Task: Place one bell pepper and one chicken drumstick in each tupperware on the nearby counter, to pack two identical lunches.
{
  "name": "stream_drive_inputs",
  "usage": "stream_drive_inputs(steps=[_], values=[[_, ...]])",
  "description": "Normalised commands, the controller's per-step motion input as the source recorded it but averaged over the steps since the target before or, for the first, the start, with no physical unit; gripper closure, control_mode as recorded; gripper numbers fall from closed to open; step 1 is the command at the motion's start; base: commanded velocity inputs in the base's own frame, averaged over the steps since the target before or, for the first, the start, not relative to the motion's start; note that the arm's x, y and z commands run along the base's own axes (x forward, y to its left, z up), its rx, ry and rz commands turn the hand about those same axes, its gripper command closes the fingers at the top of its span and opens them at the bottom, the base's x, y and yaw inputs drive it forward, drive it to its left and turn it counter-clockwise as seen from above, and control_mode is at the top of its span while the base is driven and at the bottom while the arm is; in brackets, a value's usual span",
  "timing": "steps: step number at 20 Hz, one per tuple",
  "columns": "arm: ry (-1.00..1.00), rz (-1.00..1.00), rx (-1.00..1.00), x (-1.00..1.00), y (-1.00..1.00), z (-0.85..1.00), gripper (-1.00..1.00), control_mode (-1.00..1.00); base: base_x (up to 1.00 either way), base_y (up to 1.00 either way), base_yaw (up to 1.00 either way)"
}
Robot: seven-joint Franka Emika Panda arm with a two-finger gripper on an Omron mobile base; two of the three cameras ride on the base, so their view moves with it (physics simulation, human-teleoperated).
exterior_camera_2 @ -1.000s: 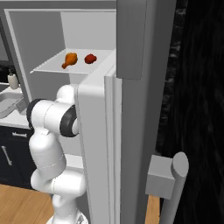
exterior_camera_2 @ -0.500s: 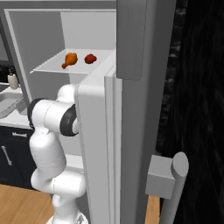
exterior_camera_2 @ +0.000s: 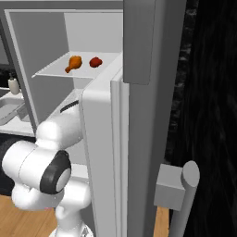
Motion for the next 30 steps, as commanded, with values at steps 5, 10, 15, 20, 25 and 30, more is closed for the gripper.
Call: stream_drive_inputs(steps=[5,10,15,20,25,30], values=[[0.03,0.0,-0.06,-1.0,0.12,1.0,1.0,-1.0,0.0,0.0,0.0],[0.19,0.01,-0.1,-0.89,0.2,1.0,1.0,-1.0,0.0,0.0,0.0],[0.46,0.0,-0.07,-0.82,0.13,1.0,1.0,-1.0,0.0,0.0,0.0],[0.76,0.01,-0.1,-0.9,-0.2,0.27,1.0,-1.0,0.0,0.0,0.0],[0.09,0.03,0.03,-0.64,-0.1,-0.05,1.0,-1.0,0.0,0.0,0.0],[-0.19,0.02,0.09,-0.72,0.18,0.0,1.0,1.0,-0.2,0.15,0.02]])
